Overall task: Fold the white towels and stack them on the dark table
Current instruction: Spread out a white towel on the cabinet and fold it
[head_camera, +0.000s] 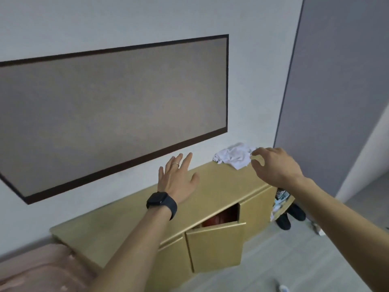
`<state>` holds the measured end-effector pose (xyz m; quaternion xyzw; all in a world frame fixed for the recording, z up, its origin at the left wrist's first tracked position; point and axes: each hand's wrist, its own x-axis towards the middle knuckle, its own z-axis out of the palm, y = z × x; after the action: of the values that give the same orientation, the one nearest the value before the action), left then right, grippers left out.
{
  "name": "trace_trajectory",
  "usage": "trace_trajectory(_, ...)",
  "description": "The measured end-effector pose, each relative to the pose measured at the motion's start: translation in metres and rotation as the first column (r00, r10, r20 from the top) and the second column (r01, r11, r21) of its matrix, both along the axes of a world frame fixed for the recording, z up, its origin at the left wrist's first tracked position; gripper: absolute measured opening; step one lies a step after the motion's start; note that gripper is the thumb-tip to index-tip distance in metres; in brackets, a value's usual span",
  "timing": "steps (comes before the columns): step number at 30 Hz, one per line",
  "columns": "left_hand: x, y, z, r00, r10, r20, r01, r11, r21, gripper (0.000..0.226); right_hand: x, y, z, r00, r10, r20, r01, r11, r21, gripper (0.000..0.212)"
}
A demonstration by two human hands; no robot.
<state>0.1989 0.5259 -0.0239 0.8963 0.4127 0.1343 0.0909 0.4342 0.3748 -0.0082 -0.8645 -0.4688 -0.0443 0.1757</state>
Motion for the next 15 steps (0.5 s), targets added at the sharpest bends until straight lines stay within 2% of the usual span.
trace_trajectory(9,0.176,0.117,-0.046,0.999,0.006,-0.038,-0.009,0.997,-0.07,0.064,0.183,0.119,-0.052,0.996,-0.048,-0.075,0.04,0.994,-0.103,0.04)
trace_trajectory(15,0.281,0.204,-0.122,0.998,0.017,-0.068,-0.03,0.98,-0.194,0.063,0.276,0.216,-0.118,0.994,-0.026,-0.106,0.007,0.985,-0.175,0.04)
